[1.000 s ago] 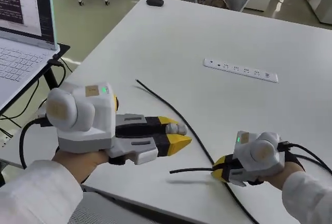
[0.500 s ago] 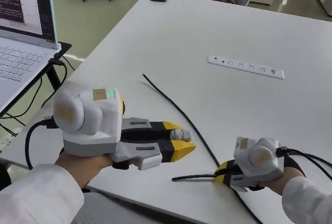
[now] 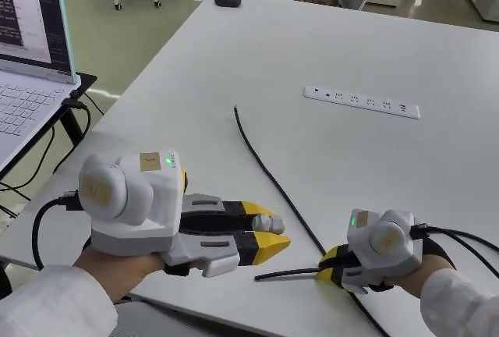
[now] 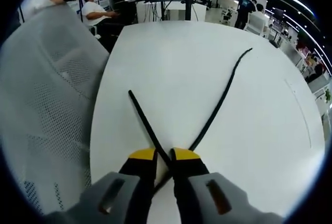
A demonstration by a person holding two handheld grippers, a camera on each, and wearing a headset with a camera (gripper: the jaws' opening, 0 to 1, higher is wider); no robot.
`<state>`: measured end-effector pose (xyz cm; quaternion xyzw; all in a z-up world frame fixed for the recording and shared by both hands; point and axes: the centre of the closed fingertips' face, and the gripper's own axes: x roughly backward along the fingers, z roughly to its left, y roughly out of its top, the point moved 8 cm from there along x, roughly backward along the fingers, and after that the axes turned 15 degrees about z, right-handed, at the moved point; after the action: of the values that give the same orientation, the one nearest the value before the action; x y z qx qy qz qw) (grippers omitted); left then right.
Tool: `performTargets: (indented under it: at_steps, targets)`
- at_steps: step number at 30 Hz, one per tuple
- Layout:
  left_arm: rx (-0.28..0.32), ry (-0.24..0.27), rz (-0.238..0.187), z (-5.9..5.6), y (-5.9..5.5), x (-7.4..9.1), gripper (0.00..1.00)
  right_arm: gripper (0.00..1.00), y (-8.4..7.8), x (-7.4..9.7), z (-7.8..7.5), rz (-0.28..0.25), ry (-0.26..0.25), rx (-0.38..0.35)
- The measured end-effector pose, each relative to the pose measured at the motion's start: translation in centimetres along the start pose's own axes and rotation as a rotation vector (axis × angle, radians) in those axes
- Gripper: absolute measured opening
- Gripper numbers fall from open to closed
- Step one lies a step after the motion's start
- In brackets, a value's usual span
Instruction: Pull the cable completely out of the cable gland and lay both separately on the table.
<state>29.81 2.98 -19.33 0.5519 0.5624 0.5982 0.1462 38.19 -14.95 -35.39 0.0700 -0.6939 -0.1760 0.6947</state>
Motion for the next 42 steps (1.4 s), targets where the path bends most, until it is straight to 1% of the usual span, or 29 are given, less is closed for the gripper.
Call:
performTargets:
  at_steps: [3,5,8,10,12,13,14,15,16,17,18,19,20,21,22,23,24,25,27,28,30,31,32,33,36,37,40,42]
  targets:
    - [0.0,0.001,0.016,0.0,-0.2,-0.2,0.18,0.11,0.2,0.2,0.1,0.008,-0.004,-0.026]
    - [-0.002,0.005,0.042,0.0,-0.4,-0.4,0.18,0.13,0.5,0.6,0.3,-0.01,-0.007,-0.032]
    - [-0.005,-0.003,0.061,-0.1,-0.6,-0.6,0.18,0.17,0.8,1.6,0.3,-0.026,-0.019,-0.048]
    - [-0.003,-0.005,0.066,0.0,-0.7,-0.6,0.18,0.18,0.8,2.5,0.3,-0.042,-0.034,-0.054]
    - [0.01,-0.006,0.077,0.2,-0.9,-0.6,0.18,0.19,0.8,3.2,0.2,-0.062,-0.052,-0.082]
    - [0.018,0.001,0.082,0.6,-1.0,-0.5,0.18,0.19,0.8,3.8,0.2,-0.071,-0.069,-0.105]
    - [0.03,0.006,0.082,0.8,-1.0,-0.5,0.18,0.19,0.8,4.0,0.2,-0.072,-0.072,-0.106]
    - [0.043,0.011,0.081,1.3,-1.0,-0.5,0.18,0.2,0.7,5.1,0.4,-0.089,-0.089,-0.094]
    - [0.045,0.015,0.088,1.6,-1.1,-0.5,0.18,0.2,0.7,5.6,0.5,-0.098,-0.096,-0.1]
    - [0.046,0.02,0.098,2.1,-1.1,-0.6,0.18,0.21,0.7,6.4,0.6,-0.118,-0.109,-0.121]
    - [0.045,0.028,0.111,2.8,-1.2,-0.8,0.18,0.23,0.7,6.7,0.7,-0.124,-0.113,-0.127]
    - [0.048,0.032,0.123,3.2,-1.2,-0.9,0.18,0.24,0.7,7.5,0.9,-0.141,-0.121,-0.142]
    - [0.054,0.034,0.13,3.6,-1.2,-1.1,0.18,0.26,0.6,8.0,1.1,-0.151,-0.129,-0.148]
    - [0.064,0.037,0.136,4.0,-1.2,-1.4,0.18,0.3,0.7,8.9,1.3,-0.165,-0.152,-0.159]
    - [0.068,0.034,0.139,4.6,-1.1,-1.8,0.18,0.34,0.8,9.4,1.6,-0.175,-0.16,-0.157]
    - [0.068,0.032,0.14,4.8,-1.0,-2.2,0.18,0.39,0.8,10.3,2.2,-0.196,-0.169,-0.145]
    - [0.065,0.028,0.142,5.2,-0.9,-2.9,0.18,0.44,0.8,11.0,2.5,-0.204,-0.18,-0.14]
    - [0.064,0.025,0.143,5.4,-0.9,-3.3,0.18,0.47,0.8,11.7,2.9,-0.201,-0.193,-0.136]
    - [0.061,0.008,0.152,5.8,-0.9,-4.6,0.18,0.48,0.6,12.8,3.5,-0.201,-0.211,-0.134]
    - [0.054,-0.001,0.163,6.0,-1.0,-5.4,0.18,0.48,0.6,13.4,3.9,-0.208,-0.225,-0.141]
    - [0.038,-0.013,0.183,6.2,-1.2,-6.6,0.18,0.48,0.5,14.5,4.4,-0.236,-0.249,-0.178]
    - [0.018,-0.027,0.208,6.2,-1.4,-7.5,0.18,0.5,0.4,14.8,4.6,-0.25,-0.258,-0.202]
    - [0.006,-0.034,0.222,6.3,-1.6,-8.1,0.18,0.51,0.2,15.3,5.0,-0.273,-0.268,-0.248]
    - [0.001,-0.037,0.238,6.5,-1.8,-9.0,0.18,0.52,0.0,15.6,5.2,-0.29,-0.273,-0.275]
    - [0.001,-0.052,0.261,7.0,-2.4,-10.9,0.18,0.51,-0.6,16.4,6.1,-0.322,-0.289,-0.345]
    - [0.001,-0.053,0.278,7.3,-2.8,-11.7,0.18,0.51,-0.9,16.6,6.3,-0.315,-0.294,-0.345]
    - [-0.009,-0.045,0.31,7.8,-3.5,-13.0,0.18,0.5,-1.8,17.0,6.9,-0.291,-0.317,-0.366]
    - [-0.033,-0.016,0.355,8.5,-4.4,-14.1,0.18,0.5,-2.5,17.5,7.2,-0.291,-0.33,-0.398]
